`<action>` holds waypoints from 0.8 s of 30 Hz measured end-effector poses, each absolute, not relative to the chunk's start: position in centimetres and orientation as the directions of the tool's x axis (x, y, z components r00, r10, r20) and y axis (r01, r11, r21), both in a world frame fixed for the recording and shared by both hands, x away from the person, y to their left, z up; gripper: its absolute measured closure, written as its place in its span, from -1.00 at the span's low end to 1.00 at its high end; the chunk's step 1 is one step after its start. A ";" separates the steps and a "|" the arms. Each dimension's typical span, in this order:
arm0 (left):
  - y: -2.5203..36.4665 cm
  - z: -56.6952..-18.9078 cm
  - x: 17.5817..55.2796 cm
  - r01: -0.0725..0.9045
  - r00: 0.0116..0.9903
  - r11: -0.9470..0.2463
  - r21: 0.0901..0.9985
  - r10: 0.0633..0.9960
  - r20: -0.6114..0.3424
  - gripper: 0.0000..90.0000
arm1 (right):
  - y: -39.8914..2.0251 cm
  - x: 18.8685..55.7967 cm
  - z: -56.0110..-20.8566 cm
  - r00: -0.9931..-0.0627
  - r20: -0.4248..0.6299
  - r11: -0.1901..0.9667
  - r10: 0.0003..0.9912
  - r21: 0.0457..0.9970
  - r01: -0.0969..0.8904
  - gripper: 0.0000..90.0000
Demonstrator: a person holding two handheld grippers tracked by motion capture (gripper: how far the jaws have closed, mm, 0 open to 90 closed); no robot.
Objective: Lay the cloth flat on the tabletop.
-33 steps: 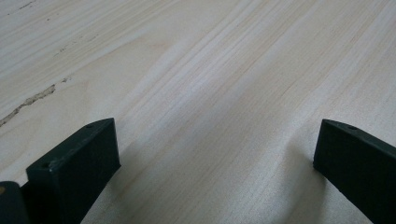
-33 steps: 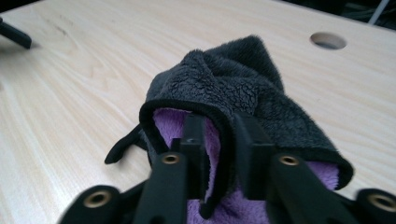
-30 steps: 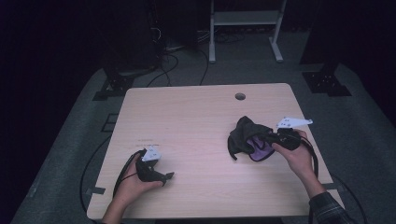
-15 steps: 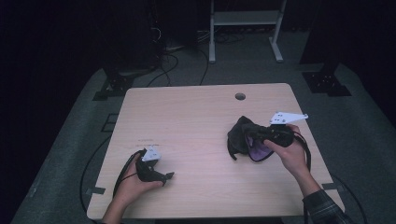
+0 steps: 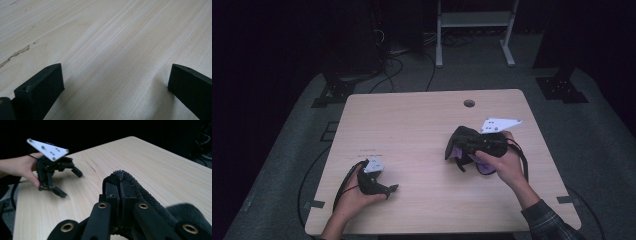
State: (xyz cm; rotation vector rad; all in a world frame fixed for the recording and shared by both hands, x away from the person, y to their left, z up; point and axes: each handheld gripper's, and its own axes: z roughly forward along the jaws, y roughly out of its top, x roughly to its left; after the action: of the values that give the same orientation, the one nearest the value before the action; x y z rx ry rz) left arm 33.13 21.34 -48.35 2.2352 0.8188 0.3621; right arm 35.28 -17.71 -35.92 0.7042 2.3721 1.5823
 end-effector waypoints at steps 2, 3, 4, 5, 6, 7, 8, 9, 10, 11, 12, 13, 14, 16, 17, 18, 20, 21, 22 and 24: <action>21.3 -48.4 33.1 0.451 0.757 -0.537 0.713 0.653 0.013 -1.00 | -16.7 35.3 -35.8 -0.878 0.092 0.319 0.470 0.909 0.267 0.94; 21.3 -48.4 33.1 0.451 0.758 -0.537 0.713 0.653 0.013 -1.00 | -16.3 35.3 -35.8 -0.882 0.091 0.320 0.462 0.911 0.261 0.94; 21.3 -48.4 33.1 0.451 0.758 -0.537 0.713 0.653 0.013 -1.00 | -15.5 35.3 -35.7 -0.890 0.090 0.325 0.447 0.911 0.256 0.94; 21.3 -48.4 33.1 0.451 0.758 -0.537 0.713 0.653 0.013 -1.00 | -15.1 35.3 -35.7 -0.894 0.091 0.328 0.439 0.910 0.254 0.94; 21.3 -48.4 33.1 0.451 0.758 -0.537 0.713 0.653 0.013 -1.00 | -14.2 35.3 -35.7 -0.902 0.089 0.333 0.421 0.910 0.246 0.94; 21.3 -48.4 33.1 0.451 0.758 -0.537 0.713 0.653 0.013 -1.00 | -13.9 35.3 -35.7 -0.905 0.090 0.335 0.416 0.910 0.244 0.94; 21.3 -48.4 33.1 0.451 0.758 -0.537 0.713 0.653 0.013 -1.00 | -13.2 35.3 -35.7 -0.911 0.090 0.340 0.402 0.909 0.240 0.94; 21.3 -48.4 33.1 0.451 0.757 -0.537 0.713 0.653 0.013 -1.00 | -13.2 35.3 -35.7 -0.911 0.090 0.340 0.402 0.909 0.240 0.94; 21.3 -48.4 33.1 0.451 0.758 -0.537 0.713 0.653 0.013 -1.00 | -12.1 35.3 -35.8 -0.920 0.087 0.351 0.382 0.907 0.232 0.93; 21.3 -48.4 33.1 0.451 0.758 -0.537 0.713 0.653 0.013 -1.00 | -11.6 35.3 -36.0 -0.922 0.091 0.354 0.376 0.906 0.233 0.93; 21.3 -48.4 33.1 0.451 0.758 -0.537 0.713 0.653 0.013 -1.00 | -11.2 35.3 -36.1 -0.925 0.091 0.360 0.369 0.904 0.232 0.92; 21.3 -48.4 33.1 0.451 0.757 -0.537 0.713 0.653 0.013 -1.00 | -11.2 35.3 -36.1 -0.925 0.091 0.360 0.369 0.904 0.232 0.92; 21.3 -48.4 33.1 0.451 0.758 -0.537 0.713 0.653 0.013 -1.00 | -10.6 35.4 -36.6 -0.930 0.089 0.381 0.358 0.895 0.232 0.74; 21.3 -48.4 33.1 0.451 0.758 -0.537 0.713 0.653 0.012 -1.00 | -10.5 35.4 -36.8 -0.930 0.097 0.377 0.354 0.895 0.237 0.59; 21.3 -48.4 33.1 0.451 0.758 -0.537 0.713 0.653 0.012 -1.00 | -10.5 35.4 -36.8 -0.930 0.097 0.377 0.354 0.895 0.237 0.59; 21.3 -48.4 33.1 0.451 0.758 -0.537 0.713 0.653 0.012 -1.00 | -10.8 35.4 -36.6 -0.929 0.101 0.367 0.356 0.899 0.238 0.52; 21.3 -48.4 33.1 0.451 0.758 -0.536 0.713 0.653 0.012 -1.00 | -11.4 35.3 -36.3 -0.925 0.087 0.368 0.371 0.900 0.232 0.50; 21.3 -48.4 33.1 0.451 0.758 -0.536 0.713 0.653 0.012 -1.00 | -11.7 35.3 -36.2 -0.922 0.083 0.365 0.378 0.902 0.231 0.49; 21.3 -48.4 33.1 0.451 0.758 -0.537 0.713 0.653 0.012 -1.00 | -12.1 35.3 -36.2 -0.919 0.084 0.360 0.386 0.903 0.234 0.49; 21.3 -48.4 33.1 0.451 0.757 -0.536 0.713 0.653 0.012 -1.00 | -12.9 35.4 -36.2 -0.912 0.081 0.357 0.402 0.903 0.238 0.48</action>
State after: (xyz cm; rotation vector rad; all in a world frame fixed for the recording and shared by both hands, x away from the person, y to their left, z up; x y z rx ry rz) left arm 33.09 21.30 -48.37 2.2297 0.8221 0.3601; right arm 35.37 -12.89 -36.18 0.5848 2.4567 1.5951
